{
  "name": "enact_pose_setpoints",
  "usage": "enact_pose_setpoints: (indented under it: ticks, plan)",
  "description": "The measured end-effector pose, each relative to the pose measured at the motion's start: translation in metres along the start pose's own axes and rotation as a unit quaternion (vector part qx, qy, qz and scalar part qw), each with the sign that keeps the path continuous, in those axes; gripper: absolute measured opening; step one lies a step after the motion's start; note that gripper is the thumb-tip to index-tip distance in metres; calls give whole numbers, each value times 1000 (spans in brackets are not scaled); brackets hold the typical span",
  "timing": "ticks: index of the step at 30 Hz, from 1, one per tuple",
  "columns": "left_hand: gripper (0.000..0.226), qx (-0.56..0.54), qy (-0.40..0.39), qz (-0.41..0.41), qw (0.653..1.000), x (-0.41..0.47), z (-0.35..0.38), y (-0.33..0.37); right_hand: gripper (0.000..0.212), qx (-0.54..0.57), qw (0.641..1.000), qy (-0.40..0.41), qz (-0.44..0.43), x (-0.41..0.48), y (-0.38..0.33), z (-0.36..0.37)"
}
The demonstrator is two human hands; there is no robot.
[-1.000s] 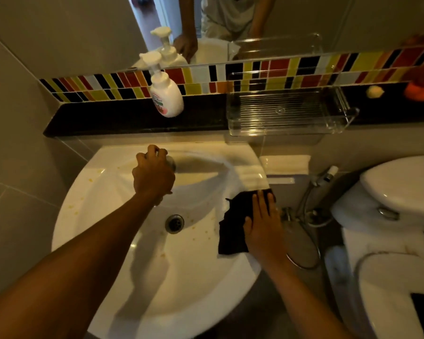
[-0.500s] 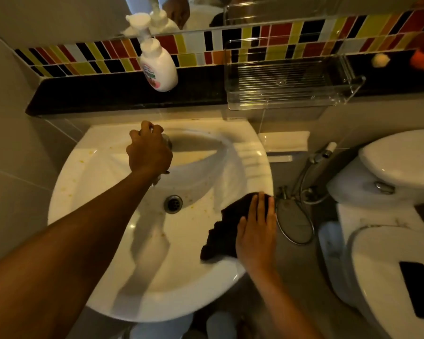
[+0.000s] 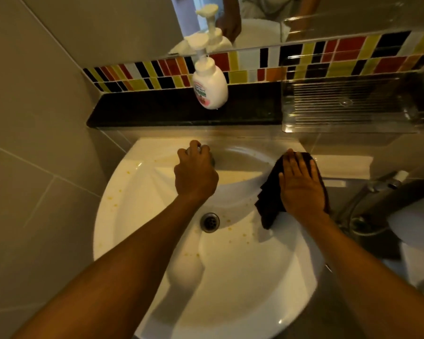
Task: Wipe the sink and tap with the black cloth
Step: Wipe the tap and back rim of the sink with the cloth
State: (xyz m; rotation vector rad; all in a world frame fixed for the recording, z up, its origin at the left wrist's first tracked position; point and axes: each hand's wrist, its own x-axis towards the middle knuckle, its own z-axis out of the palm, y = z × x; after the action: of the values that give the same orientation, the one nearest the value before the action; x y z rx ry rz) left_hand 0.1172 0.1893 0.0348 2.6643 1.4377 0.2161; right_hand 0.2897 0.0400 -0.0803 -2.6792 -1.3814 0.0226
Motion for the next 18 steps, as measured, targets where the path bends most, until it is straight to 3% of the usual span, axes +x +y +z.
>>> enact_pose_setpoints:
  ticks: [5, 12, 14, 18]
  plan:
    - [45, 11, 2, -2, 1000, 1, 3, -1, 53, 29, 998, 1, -63, 47, -20, 0]
    - [44, 8, 4, 1, 1000, 0, 3, -1, 51, 27, 976, 5, -217, 90, -61, 8]
    - [45, 10, 2, 2, 1000, 0, 2, -1, 51, 45, 976, -10, -214, 97, -69, 12]
    - [50, 26, -14, 9, 1000, 0, 0, -1, 51, 206, 968, 34, -140, 83, -67, -1]
